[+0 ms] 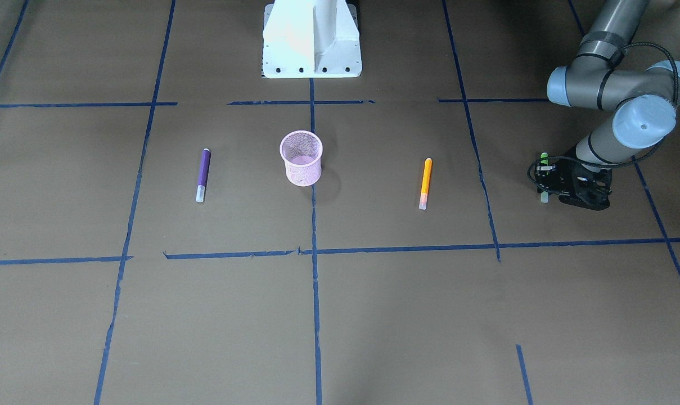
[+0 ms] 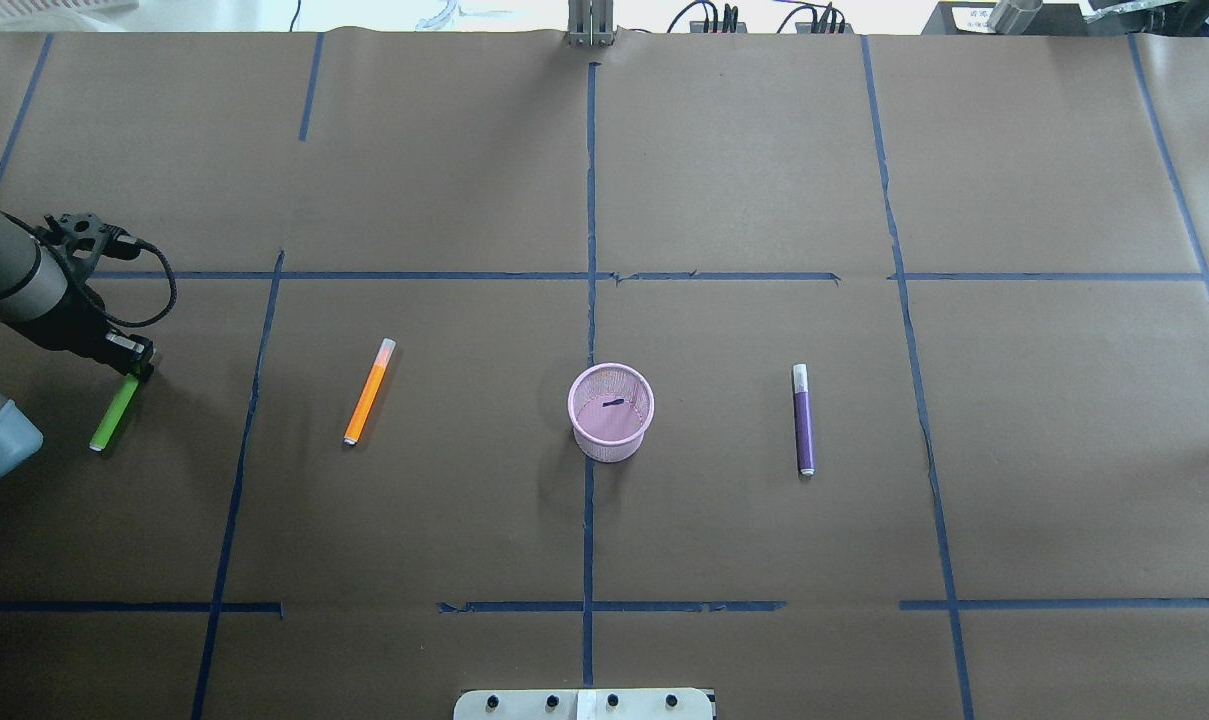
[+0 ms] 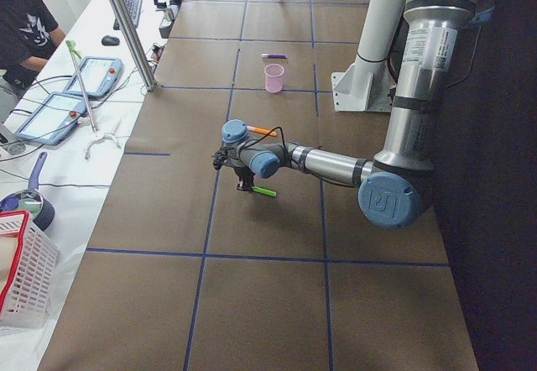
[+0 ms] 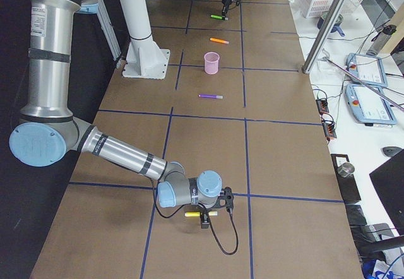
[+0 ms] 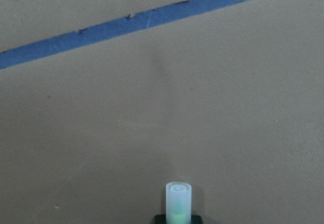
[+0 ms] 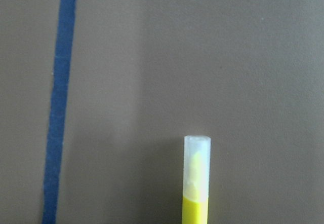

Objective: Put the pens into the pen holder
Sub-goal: 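Lift the green highlighter and carry it toward the lavender cup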

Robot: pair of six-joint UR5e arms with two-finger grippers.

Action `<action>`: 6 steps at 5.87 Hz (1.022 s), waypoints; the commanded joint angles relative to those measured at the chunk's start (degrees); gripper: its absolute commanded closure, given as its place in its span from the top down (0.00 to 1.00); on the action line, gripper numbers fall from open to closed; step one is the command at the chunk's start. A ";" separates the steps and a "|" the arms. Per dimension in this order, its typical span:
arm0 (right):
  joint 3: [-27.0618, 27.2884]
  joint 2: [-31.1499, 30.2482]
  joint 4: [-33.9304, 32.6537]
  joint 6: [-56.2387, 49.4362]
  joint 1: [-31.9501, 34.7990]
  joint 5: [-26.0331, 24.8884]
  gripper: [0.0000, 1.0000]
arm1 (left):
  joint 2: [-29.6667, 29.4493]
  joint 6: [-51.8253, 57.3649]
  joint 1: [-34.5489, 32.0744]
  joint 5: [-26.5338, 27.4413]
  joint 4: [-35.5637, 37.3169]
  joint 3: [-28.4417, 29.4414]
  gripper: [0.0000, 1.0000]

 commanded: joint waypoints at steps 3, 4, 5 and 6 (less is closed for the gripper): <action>0.04 0.00 0.00 0.00 0.00 0.07 1.00 | -0.51 0.42 -1.72 -0.30 0.50 -5.12 0.00; -0.05 0.00 0.00 0.00 0.00 -0.02 1.00 | -3.73 0.07 -3.03 -0.21 0.67 -5.93 0.00; 0.21 0.09 0.00 0.00 -0.09 -0.02 1.00 | -9.86 -0.19 -3.22 -0.21 5.72 -6.11 0.00; 0.47 0.09 0.00 0.00 -0.09 -0.02 1.00 | -15.92 -2.11 -3.22 -0.04 10.47 -6.37 0.00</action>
